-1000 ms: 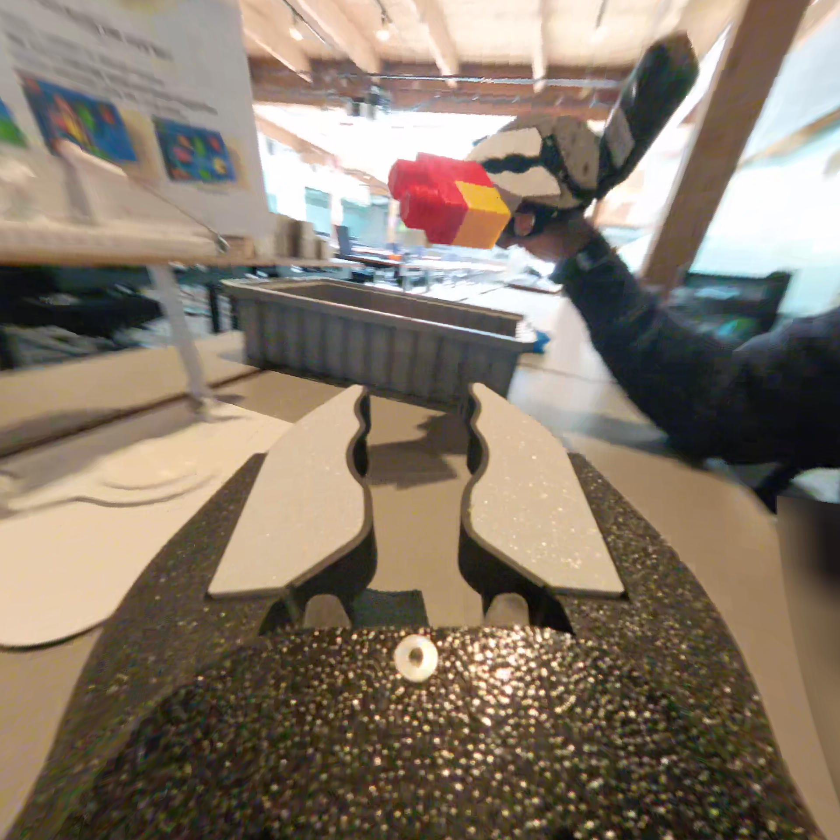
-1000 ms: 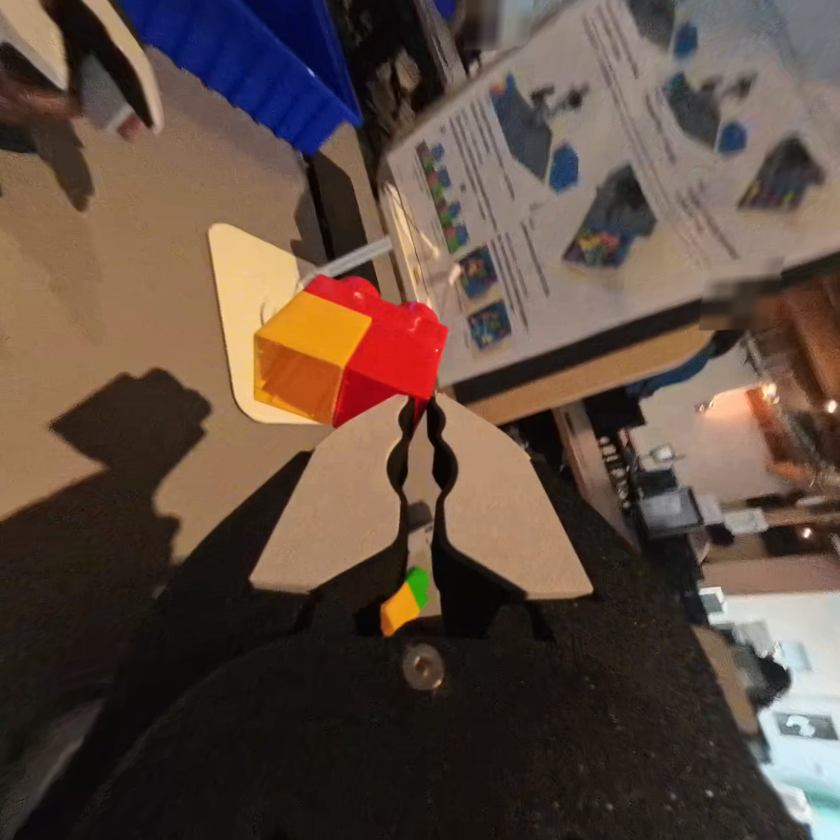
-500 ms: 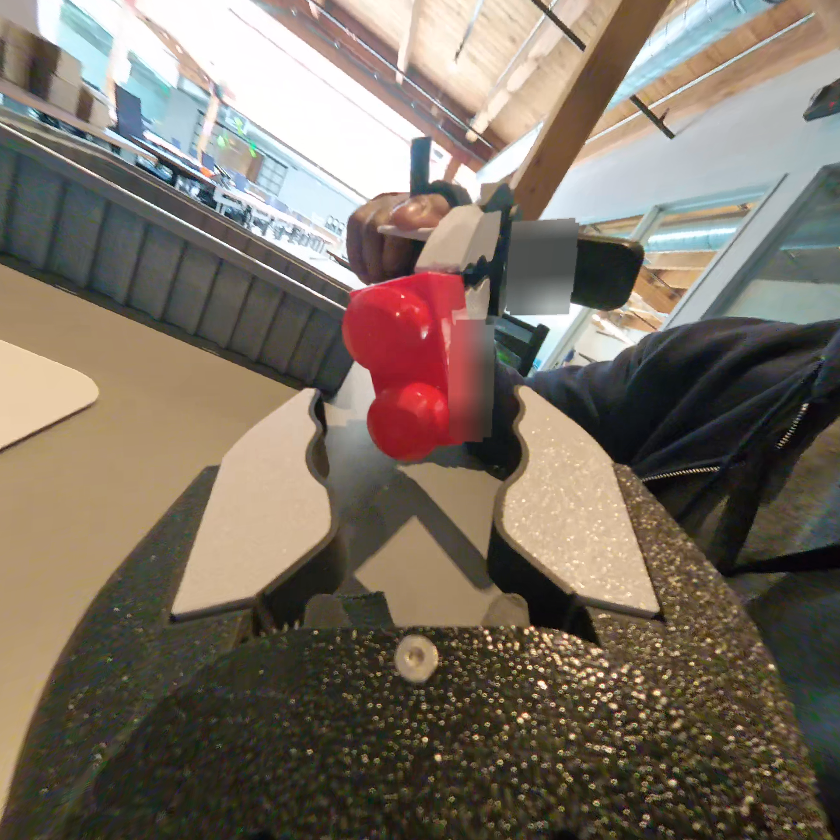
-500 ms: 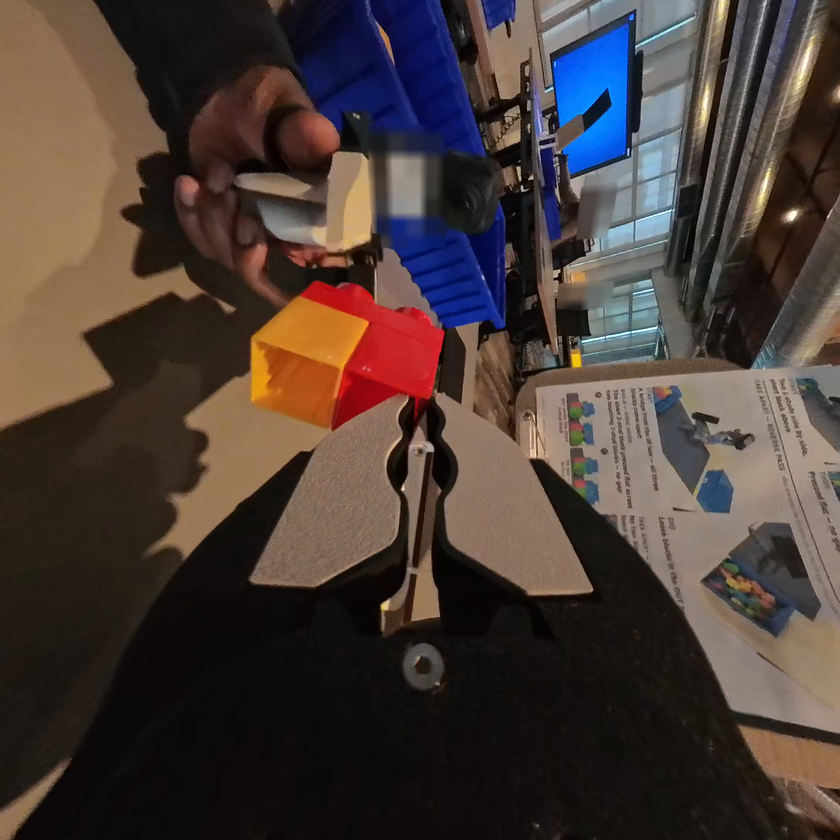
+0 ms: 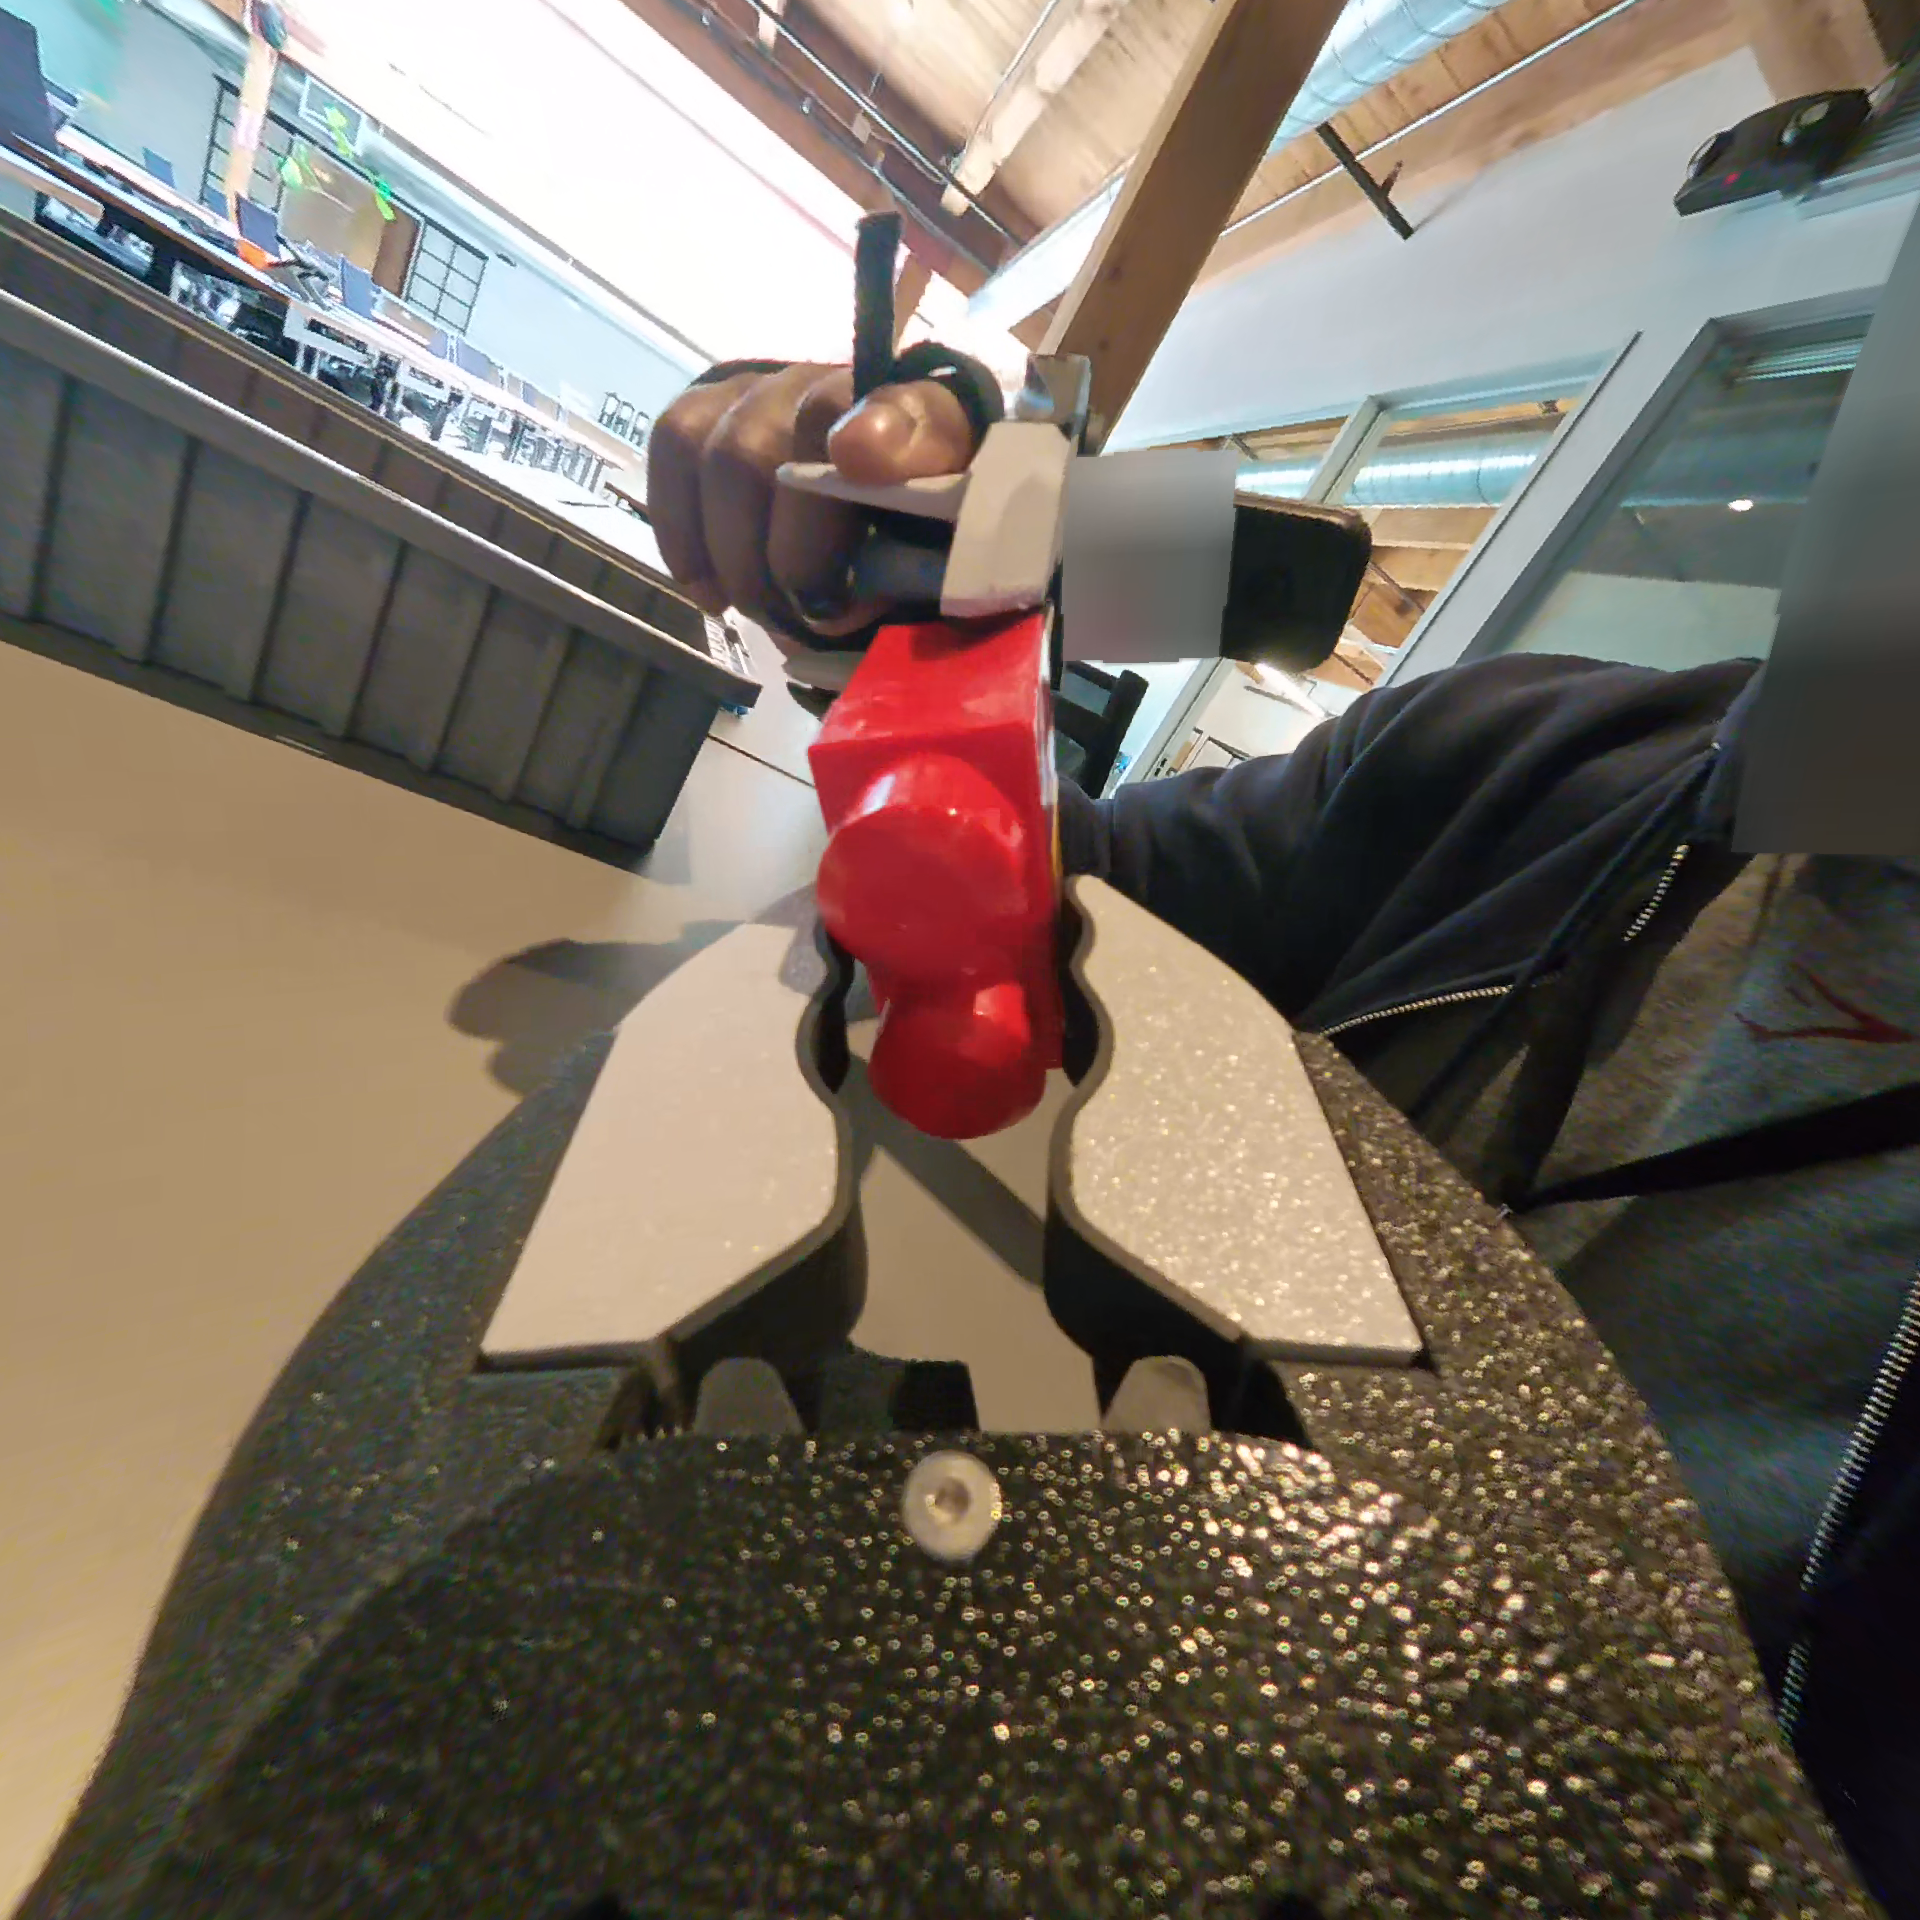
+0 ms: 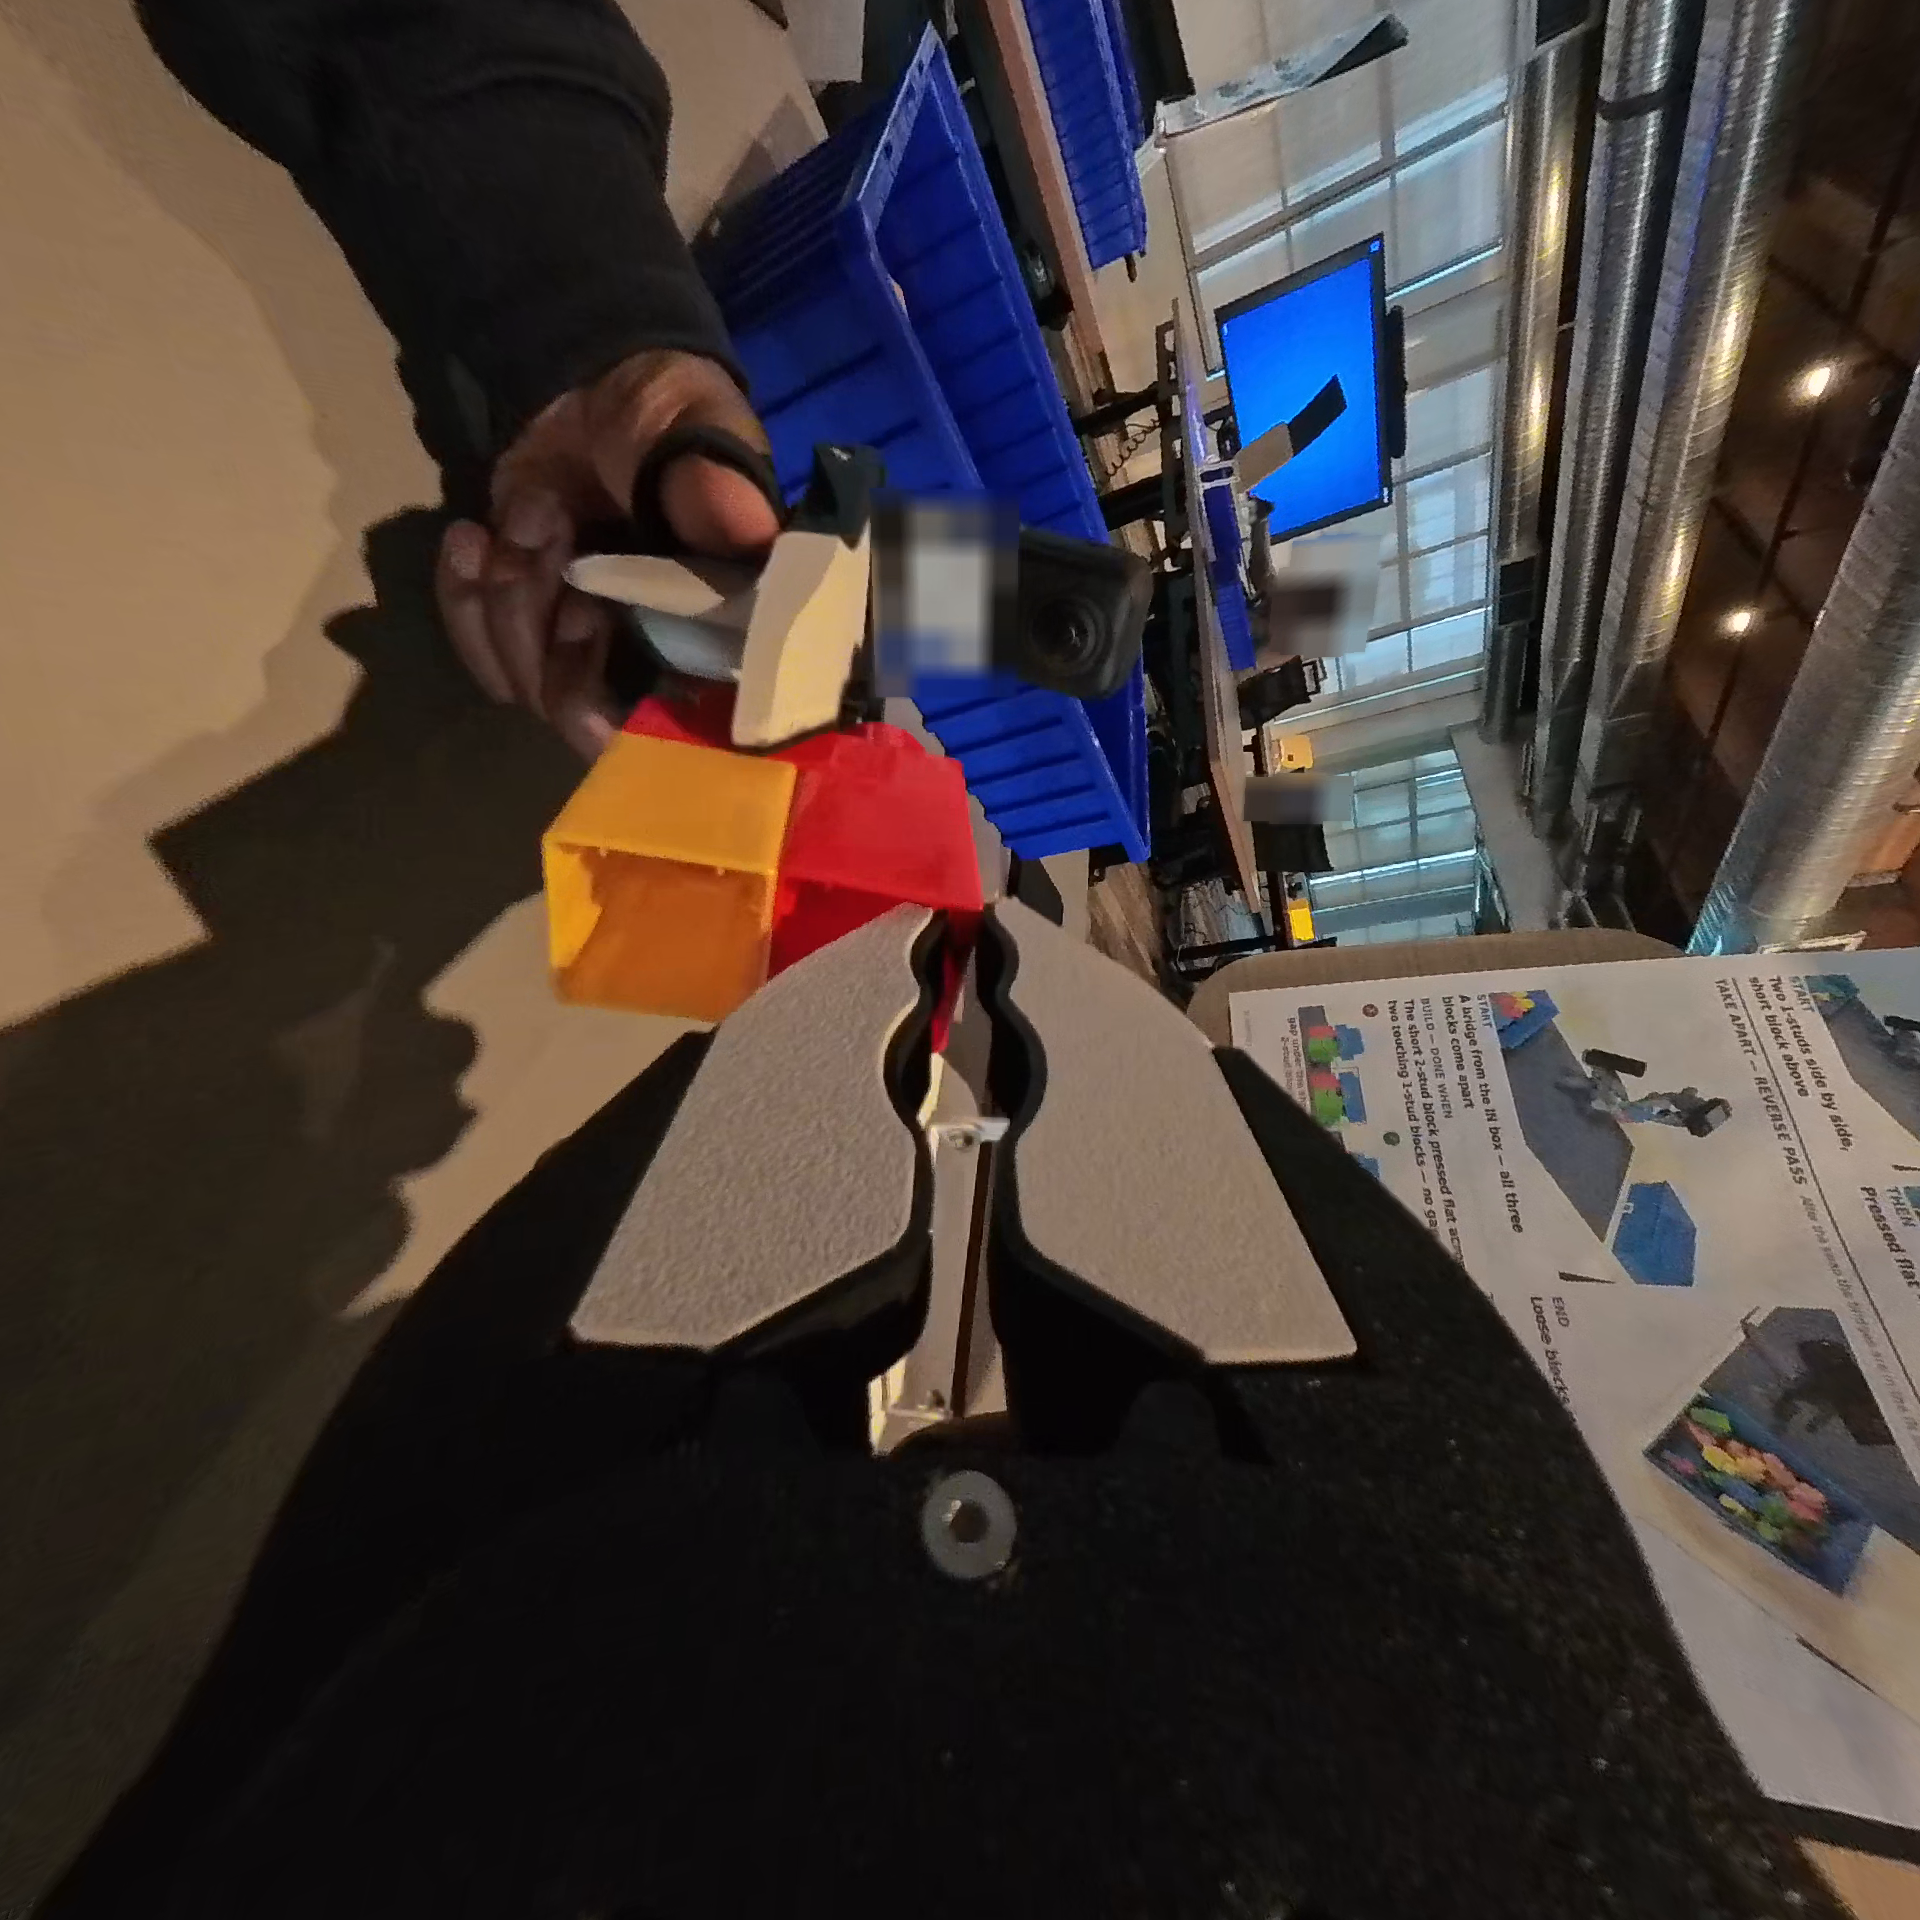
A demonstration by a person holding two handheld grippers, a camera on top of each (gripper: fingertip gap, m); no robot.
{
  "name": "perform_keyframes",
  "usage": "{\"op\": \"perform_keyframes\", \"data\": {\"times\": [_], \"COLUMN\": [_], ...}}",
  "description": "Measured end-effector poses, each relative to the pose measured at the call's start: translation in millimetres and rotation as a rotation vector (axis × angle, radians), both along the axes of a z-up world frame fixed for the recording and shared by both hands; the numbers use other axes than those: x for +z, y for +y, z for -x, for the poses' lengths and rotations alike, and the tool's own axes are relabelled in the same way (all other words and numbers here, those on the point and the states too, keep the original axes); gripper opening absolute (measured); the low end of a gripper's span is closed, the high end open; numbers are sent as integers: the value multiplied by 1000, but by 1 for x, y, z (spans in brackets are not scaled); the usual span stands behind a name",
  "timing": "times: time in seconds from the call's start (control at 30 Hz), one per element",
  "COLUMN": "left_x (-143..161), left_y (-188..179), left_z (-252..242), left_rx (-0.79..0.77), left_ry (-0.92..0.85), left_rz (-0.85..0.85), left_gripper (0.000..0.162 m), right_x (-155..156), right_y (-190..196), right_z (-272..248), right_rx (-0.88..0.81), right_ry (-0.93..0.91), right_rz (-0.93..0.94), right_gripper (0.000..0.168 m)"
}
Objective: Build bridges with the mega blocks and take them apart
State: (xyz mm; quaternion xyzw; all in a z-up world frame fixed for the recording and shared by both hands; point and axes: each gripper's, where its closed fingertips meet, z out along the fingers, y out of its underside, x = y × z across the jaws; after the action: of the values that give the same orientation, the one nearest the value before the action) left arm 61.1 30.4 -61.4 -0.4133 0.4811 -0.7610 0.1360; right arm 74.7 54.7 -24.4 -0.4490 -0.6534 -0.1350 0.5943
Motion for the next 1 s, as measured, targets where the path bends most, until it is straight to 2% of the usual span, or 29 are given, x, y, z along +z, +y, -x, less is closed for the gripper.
{"op": "perform_keyframes", "data": {"times": [0.1, 0.27, 0.4, 0.53, 0.6, 0.67, 0.73, 0.8, 0.9, 1.0], "left_x": [1, 3, -1, 1, 2, 0, -7, -14, -21, -24], "left_y": [1, 9, 22, 39, 45, 46, 43, 39, 34, 34], "left_z": [1, -3, -7, -8, -8, -9, -12, -15, -18, -18], "left_rx": [-9, 113, 249, 396, 464, 497, 479, 468, 448, 431], "left_ry": [-8, -75, -91, -117, -119, -115, -94, -73, -49, -31], "left_rz": [6, -140, -281, -402, -479, -556, -606, -646, -684, -668], "left_gripper": [36, 35, 35, 35, 35, 35, 35, 35, 35, 35], "right_x": [2, 0, -2, -7, -14, -21, -26, -29, -31, -34], "right_y": [-1, 1, 9, 19, 19, 18, 17, 14, 13, 12], "right_z": [2, -1, -13, -26, -25, -19, -13, -7, -3, -3], "right_rx": [5, -9, -19, -28, 3, 24, 41, 60, 62, 49], "right_ry": [17, 113, 299, 563, 669, 725, 743, 735, 697, 656], "right_rz": [-9, 65, 257, 541, 701, 803, 824, 821, 796, 800], "right_gripper": [5, 8, 36, 53, 75, 82, 82, 72, 39, 37]}}
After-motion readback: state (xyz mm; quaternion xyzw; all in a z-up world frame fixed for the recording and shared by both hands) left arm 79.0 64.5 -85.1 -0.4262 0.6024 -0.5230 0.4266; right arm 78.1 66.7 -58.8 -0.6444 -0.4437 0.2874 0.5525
